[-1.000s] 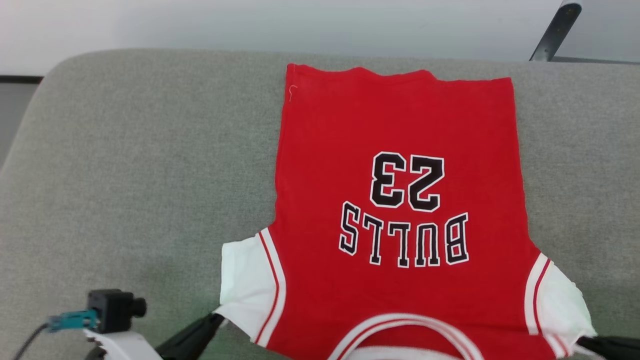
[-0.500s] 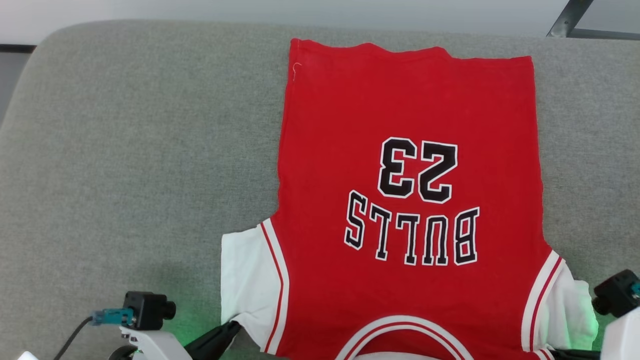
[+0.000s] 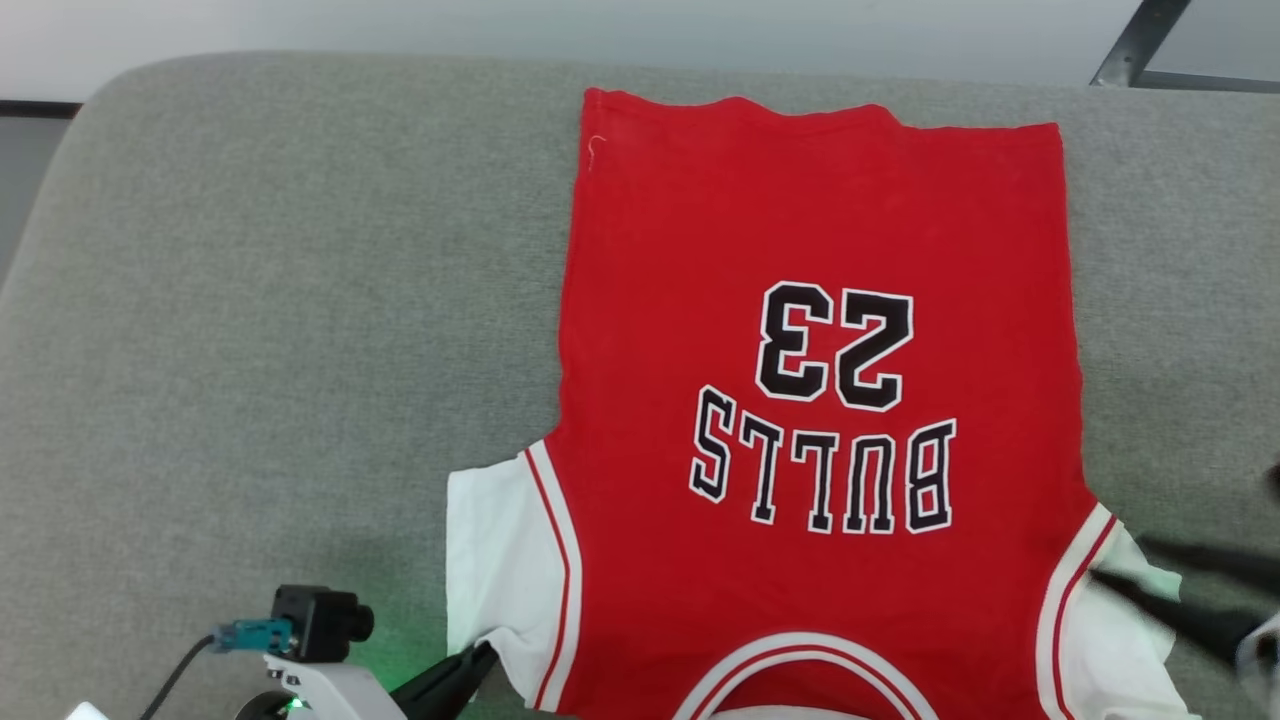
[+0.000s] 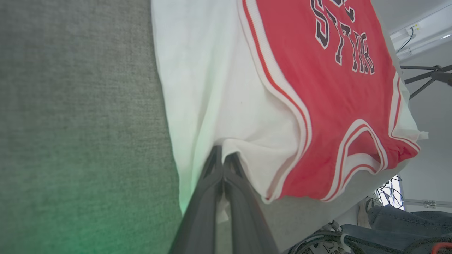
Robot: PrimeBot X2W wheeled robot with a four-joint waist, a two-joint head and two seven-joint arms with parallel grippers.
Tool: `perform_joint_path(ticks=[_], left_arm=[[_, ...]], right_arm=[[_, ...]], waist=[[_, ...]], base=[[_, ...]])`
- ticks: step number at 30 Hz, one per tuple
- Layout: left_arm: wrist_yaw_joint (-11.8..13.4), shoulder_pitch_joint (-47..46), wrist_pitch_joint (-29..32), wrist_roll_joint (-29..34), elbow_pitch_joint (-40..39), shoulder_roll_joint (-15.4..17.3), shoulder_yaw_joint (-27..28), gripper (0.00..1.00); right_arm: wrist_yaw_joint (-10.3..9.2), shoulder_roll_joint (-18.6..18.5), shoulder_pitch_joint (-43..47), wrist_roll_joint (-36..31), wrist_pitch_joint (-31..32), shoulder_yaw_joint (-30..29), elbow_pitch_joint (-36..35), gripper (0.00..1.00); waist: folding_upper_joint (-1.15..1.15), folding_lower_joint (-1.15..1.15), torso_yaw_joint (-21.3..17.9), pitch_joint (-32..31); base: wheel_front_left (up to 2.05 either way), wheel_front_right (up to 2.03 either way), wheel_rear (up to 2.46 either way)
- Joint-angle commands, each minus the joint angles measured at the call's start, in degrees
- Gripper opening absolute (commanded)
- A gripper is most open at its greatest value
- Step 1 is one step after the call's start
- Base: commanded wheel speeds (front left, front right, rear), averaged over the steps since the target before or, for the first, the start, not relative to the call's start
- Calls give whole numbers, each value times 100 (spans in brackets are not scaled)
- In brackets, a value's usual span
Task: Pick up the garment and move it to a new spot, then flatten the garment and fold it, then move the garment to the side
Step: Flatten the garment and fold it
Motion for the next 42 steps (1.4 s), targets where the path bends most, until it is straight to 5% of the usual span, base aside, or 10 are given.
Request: perform_joint_path(ticks=[1,5,8,18,27,39,40,41,42], left_arm=[[57,-17,-2,90,-36,-6,-36,0],[134,-127,38,200,-195,-47,-45,0],[160,-244,62,302,-306,-118,-55,0],[91,-718,129,705,-462,-397,-80,0],[56,-846,65,880,-505,-573,-119,0],[-55,-1004,61,919,-273,-686,-68,0],[-61,-1012,63,919,-256,-692,-68,0],[-67,-1018,64,918,-241,-698,-69,0],[-71,-1025,67,916,-233,-703,-69,0]], right_arm=[[-4,-128,41,70,94,-242,-123,100],[-4,-488,-231,-5,417,-1071,-223,100],[-4,-328,-811,-445,617,-1441,160,100],[-4,1180,-3898,-2417,1235,-927,2378,100],[-4,1503,-5383,-3272,1281,-596,4198,100],[1,1917,-5922,-3615,1583,-784,5796,100],[1,1946,-5924,-3604,1599,-750,5818,86],[1,1962,-5913,-3585,1614,-734,5842,49],[3,1976,-5916,-3560,1656,-698,5862,37]], waist=[[0,0,35,-7],[0,0,147,54],[0,0,273,201],[0,0,848,960],[0,0,1242,1465],[0,0,1317,1773],[0,0,1312,1772],[0,0,1307,1769],[0,0,1301,1765]], base=[[0,0,0],[0,0,0],[0,0,0],[0,0,0],[0,0,0],[0,0,0],[0,0,0],[0,0,0],[0,0,0]])
